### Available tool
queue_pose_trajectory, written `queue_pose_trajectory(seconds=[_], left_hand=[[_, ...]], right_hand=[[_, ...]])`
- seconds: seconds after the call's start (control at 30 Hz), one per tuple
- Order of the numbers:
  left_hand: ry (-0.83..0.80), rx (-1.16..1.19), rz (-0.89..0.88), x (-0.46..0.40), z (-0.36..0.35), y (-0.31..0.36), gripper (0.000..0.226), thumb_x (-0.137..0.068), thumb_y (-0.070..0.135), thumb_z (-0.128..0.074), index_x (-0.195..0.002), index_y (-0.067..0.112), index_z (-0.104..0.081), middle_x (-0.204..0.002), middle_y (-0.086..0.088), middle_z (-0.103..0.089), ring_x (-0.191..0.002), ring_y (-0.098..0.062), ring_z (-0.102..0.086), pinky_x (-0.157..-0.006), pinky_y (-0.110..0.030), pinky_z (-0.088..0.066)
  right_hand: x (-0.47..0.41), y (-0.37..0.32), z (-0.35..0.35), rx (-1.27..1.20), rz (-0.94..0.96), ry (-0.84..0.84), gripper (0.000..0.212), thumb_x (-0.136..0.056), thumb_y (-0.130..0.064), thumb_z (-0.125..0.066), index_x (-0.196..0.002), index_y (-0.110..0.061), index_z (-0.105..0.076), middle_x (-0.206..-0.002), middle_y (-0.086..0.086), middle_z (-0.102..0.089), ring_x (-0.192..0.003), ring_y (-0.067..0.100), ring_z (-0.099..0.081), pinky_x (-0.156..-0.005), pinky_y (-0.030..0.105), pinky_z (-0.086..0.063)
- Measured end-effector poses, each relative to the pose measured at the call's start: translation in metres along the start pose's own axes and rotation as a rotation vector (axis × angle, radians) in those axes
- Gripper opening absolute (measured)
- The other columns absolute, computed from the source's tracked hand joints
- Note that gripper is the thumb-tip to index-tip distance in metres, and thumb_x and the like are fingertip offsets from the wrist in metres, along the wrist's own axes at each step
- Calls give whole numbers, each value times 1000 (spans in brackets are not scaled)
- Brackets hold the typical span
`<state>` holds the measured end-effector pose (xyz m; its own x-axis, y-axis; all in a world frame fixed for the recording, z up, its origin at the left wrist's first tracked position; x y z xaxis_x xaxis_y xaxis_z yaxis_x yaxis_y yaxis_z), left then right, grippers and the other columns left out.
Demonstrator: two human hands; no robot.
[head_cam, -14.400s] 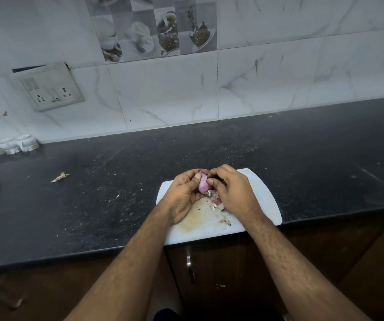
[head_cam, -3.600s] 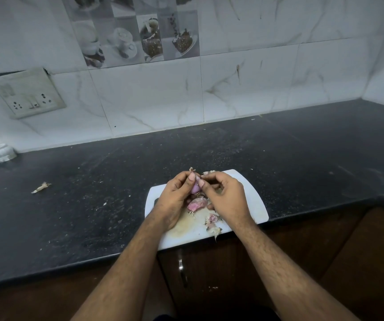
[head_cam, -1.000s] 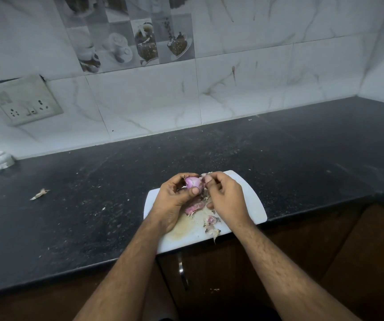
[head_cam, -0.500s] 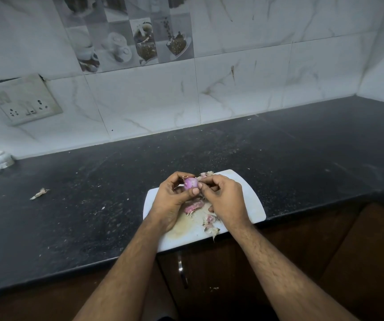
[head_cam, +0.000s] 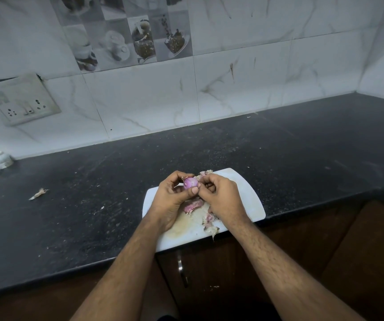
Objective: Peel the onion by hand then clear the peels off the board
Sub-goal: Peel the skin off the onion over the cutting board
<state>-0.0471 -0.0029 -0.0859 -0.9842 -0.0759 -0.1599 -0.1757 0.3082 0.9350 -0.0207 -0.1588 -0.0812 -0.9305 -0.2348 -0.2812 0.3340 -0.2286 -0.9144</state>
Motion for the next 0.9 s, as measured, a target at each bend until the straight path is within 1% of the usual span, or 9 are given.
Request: queue_pose_trajectory(seconds=[0.23,0.37,0.5,0.6,0.63,0.7,0.8,0.83,0.9], left_hand=[[12,3,14,1,-1,0,34,-82,-13,-74,-112,-1,-64,-104,-20,-75,-94,-31,-76,-81,-37,-65],[10,4,12,1,0,0,35,-81,-8,-76,-113,2,-68,-105,-16,-75,-93,-30,-74,-85,-40,-65],[20,3,10,1,0,-1,37,-82,-5,-76,-117,3,-70,-111,-18,-75,-95,-29,-75,-85,-37,-64],[27,21,16,0,1,-1,39,-82,-4,-75,-121,3,-69,-116,-21,-74,-99,-30,-75,-88,-38,-63],[27,21,17,-1,1,-2,40,-83,-3,-74,-123,2,-68,-119,-22,-73,-102,-31,-74,-90,-39,-63],[15,28,19,-1,2,-3,41,-84,-3,-74,-124,1,-66,-124,-25,-71,-106,-32,-73,-94,-40,-62],[0,37,31,-2,3,-3,39,-85,-2,-72,-124,3,-67,-127,-25,-69,-109,-33,-72,-98,-42,-60],[-1,39,35,-2,3,-3,39,-85,-1,-72,-124,3,-67,-127,-25,-69,-109,-32,-72,-98,-42,-60],[-5,32,34,-3,4,-4,38,-87,-1,-72,-124,3,-66,-126,-27,-67,-110,-34,-72,-100,-44,-59]], right_hand=[[2,-1,0,-10,-33,10,9,-97,-24,-70,-103,-18,-69,-86,0,-71,-71,11,-72,-47,23,-57],[-3,3,2,-28,-85,65,12,-98,-18,-68,-108,-13,-69,-88,-2,-72,-67,10,-73,-48,19,-55],[-5,7,3,2,-72,126,12,-99,-15,-64,-110,-15,-70,-87,-7,-74,-65,10,-73,-52,20,-57],[-6,12,2,58,-20,168,25,-100,-11,-58,-121,-18,-68,-102,-7,-74,-78,14,-75,-71,33,-64],[-7,13,2,61,-12,171,28,-100,-9,-54,-123,-18,-67,-108,-7,-73,-83,15,-75,-74,36,-64],[-6,11,2,19,-3,167,33,-101,-8,-46,-124,-18,-66,-115,-6,-70,-93,16,-74,-72,39,-65],[-6,6,2,-40,19,163,38,-97,-23,-41,-124,-23,-67,-116,-14,-64,-108,12,-67,-83,43,-63],[-6,5,1,-53,22,144,36,-97,-27,-42,-123,-24,-67,-117,-15,-64,-108,9,-65,-87,38,-61],[-7,3,1,-26,63,102,28,-103,-31,-51,-123,-21,-69,-118,-10,-64,-104,-1,-63,-84,13,-54]])
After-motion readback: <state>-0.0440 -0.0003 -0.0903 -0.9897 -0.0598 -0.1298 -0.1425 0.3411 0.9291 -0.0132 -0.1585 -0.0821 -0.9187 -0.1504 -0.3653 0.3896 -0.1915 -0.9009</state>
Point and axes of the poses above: each hand's wrist, its own x-axis away from the middle knuckle, its own z-axis out of the back of the hand, y = z × x, the point moved 1 cm from there along -x, towards the middle knuckle
